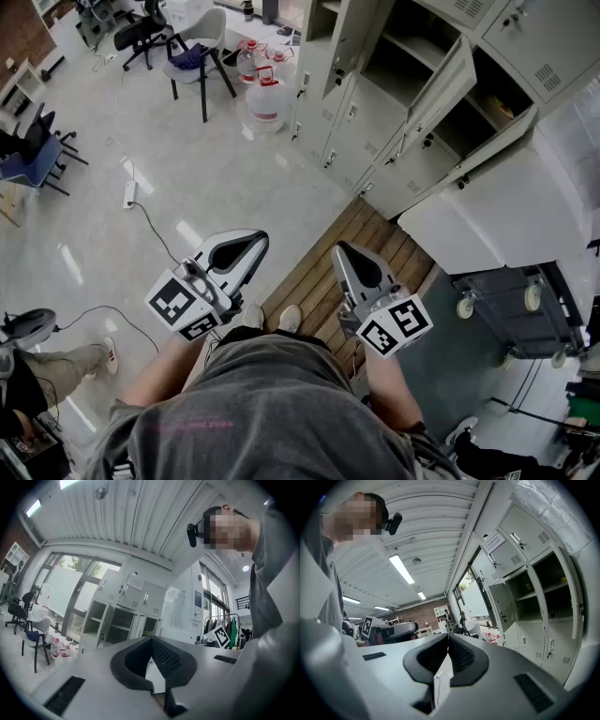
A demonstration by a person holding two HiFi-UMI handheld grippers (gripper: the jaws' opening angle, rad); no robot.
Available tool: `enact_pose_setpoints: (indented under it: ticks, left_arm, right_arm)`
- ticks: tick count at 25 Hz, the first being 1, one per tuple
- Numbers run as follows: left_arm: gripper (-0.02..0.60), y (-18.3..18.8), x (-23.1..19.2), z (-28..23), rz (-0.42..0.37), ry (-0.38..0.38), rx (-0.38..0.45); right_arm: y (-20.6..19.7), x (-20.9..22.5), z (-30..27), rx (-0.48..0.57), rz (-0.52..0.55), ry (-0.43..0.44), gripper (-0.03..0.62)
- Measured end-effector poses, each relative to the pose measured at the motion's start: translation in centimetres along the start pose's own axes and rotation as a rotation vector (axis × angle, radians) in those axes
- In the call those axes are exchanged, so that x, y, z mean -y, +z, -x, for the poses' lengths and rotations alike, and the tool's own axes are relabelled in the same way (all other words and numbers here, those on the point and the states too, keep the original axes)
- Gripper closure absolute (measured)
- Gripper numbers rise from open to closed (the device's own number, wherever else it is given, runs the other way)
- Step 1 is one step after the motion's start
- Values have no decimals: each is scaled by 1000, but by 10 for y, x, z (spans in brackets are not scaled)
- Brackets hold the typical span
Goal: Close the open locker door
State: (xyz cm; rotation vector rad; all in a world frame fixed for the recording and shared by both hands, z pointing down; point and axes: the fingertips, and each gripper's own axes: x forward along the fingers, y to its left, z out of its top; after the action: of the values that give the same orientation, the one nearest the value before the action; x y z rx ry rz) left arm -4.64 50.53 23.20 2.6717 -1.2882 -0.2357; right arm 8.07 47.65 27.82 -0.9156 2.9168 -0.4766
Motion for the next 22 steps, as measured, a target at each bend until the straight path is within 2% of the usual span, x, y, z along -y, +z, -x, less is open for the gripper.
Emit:
enact_pose_setpoints:
  ticks: [22]
  left_arm:
    - [568,-12,19,-21,-7,32,16]
  right_arm:
    - [-1,23,18,5,-28,31,569]
